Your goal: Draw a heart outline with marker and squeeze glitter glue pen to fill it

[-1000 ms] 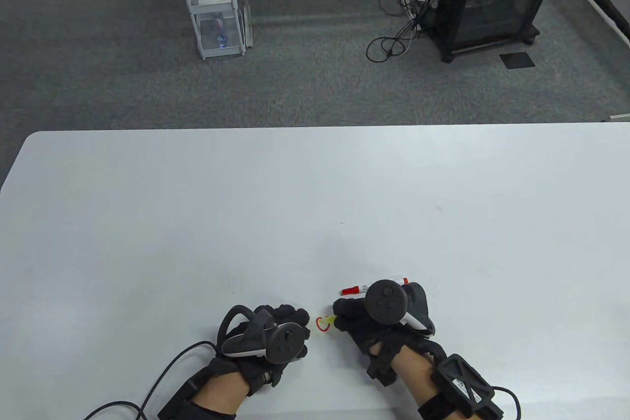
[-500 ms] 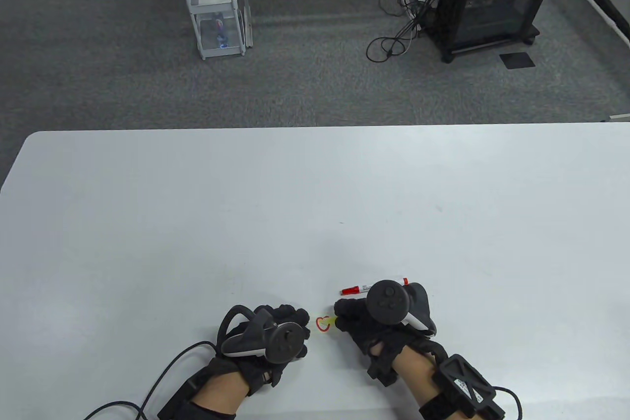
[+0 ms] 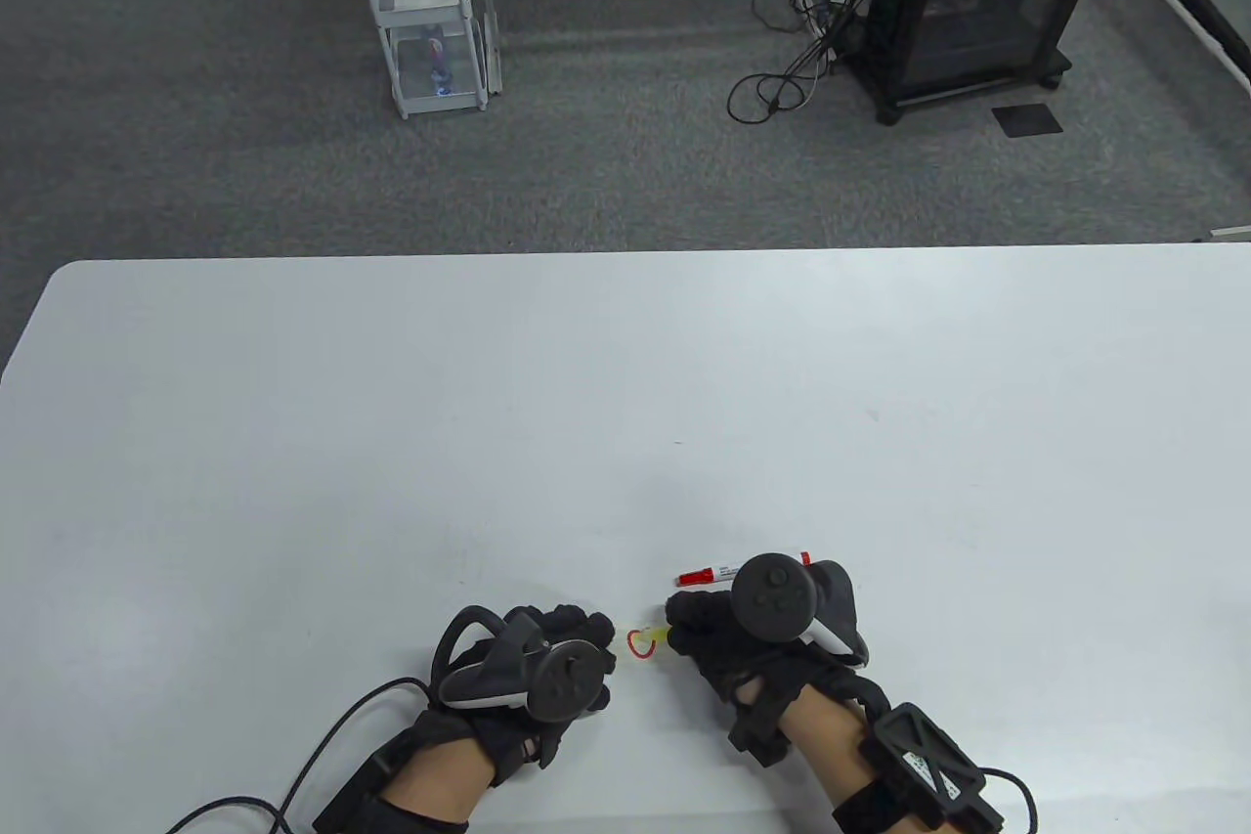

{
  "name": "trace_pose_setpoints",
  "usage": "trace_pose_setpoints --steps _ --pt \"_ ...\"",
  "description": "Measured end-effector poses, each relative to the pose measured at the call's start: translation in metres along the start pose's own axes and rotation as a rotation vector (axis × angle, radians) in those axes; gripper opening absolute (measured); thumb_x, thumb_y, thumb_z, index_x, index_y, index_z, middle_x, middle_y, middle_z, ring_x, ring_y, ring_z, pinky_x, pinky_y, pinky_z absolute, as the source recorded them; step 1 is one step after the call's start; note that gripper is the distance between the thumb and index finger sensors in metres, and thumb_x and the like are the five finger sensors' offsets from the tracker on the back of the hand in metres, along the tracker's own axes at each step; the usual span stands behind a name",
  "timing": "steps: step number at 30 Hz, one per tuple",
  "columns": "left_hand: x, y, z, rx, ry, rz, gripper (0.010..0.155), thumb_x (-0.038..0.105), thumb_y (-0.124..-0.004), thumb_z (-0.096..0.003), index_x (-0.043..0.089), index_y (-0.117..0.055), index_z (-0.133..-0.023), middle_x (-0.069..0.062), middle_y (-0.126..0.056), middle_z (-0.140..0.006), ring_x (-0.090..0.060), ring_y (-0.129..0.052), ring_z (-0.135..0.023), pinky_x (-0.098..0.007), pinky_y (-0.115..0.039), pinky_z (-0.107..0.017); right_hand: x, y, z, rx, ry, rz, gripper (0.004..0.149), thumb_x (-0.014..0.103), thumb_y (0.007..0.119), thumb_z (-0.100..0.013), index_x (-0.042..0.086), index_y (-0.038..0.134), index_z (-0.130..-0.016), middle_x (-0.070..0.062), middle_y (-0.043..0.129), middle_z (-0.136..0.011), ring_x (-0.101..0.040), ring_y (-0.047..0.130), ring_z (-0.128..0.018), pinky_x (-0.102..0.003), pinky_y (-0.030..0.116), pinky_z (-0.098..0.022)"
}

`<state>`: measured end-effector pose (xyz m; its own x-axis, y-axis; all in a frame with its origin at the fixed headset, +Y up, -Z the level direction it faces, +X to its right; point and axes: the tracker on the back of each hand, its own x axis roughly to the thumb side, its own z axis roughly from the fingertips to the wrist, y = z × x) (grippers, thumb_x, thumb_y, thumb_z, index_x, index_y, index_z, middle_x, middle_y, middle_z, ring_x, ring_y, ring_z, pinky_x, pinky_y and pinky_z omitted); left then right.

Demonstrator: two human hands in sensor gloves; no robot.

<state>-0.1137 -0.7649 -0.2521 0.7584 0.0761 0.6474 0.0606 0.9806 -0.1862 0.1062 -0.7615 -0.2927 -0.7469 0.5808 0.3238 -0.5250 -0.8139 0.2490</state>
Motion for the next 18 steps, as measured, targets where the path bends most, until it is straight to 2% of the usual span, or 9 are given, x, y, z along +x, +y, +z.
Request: trace_pose_setpoints --steps 4,9,14,18 --pt "0.0001 0.0 0.0 0.0 0.0 0.0 0.046 0.05 -0.074 -0.0499 0.025 -0.079 -0.089 0.0 -0.073 -0.11 -0.029 -0.073 -0.101 -0.055 -0.067 -0.069 0.0004 0.0003 -0.0003 0.043 -0.017 -0.003 0.047 0.036 0.087 -0.042 0.008 0.091 -0.08 -0.01 0.105 -0.059 -0.013 0.111 -0.031 -0.036 0.096 -0.028" --pt "0.0002 0.0 0.0 0.0 0.0 0.0 0.046 0.05 -0.074 -0.0498 0.025 -0.079 -0.089 0.0 -0.073 -0.11 -0.029 -0.073 -0.101 -0.056 -0.066 -0.069 -0.0015 -0.0002 0.0 0.004 0.009 -0.018 0.048 0.036 0.086 -0.043 0.008 0.089 -0.082 -0.011 0.105 -0.06 -0.013 0.111 -0.031 -0.035 0.096 -0.028" --pt "0.0001 0.0 0.0 0.0 0.0 0.0 0.046 0.05 -0.075 -0.0498 0.026 -0.079 -0.089 0.0 -0.073 -0.11 -0.029 -0.073 -0.101 -0.055 -0.067 -0.069 0.0026 0.001 -0.0007 0.059 -0.021 -0.001 0.047 0.036 0.087 -0.042 0.009 0.09 -0.08 -0.01 0.105 -0.06 -0.013 0.111 -0.032 -0.036 0.095 -0.029" --pt "0.0001 0.0 0.0001 0.0 0.0 0.0 0.046 0.05 -0.075 -0.0498 0.025 -0.079 -0.089 0.0 -0.073 -0.11 -0.029 -0.073 -0.101 -0.056 -0.067 -0.069 0.0004 0.0006 -0.0005 0.015 0.0 -0.021 0.048 0.035 0.087 -0.043 0.008 0.089 -0.081 -0.012 0.105 -0.06 -0.013 0.111 -0.031 -0.036 0.096 -0.028"
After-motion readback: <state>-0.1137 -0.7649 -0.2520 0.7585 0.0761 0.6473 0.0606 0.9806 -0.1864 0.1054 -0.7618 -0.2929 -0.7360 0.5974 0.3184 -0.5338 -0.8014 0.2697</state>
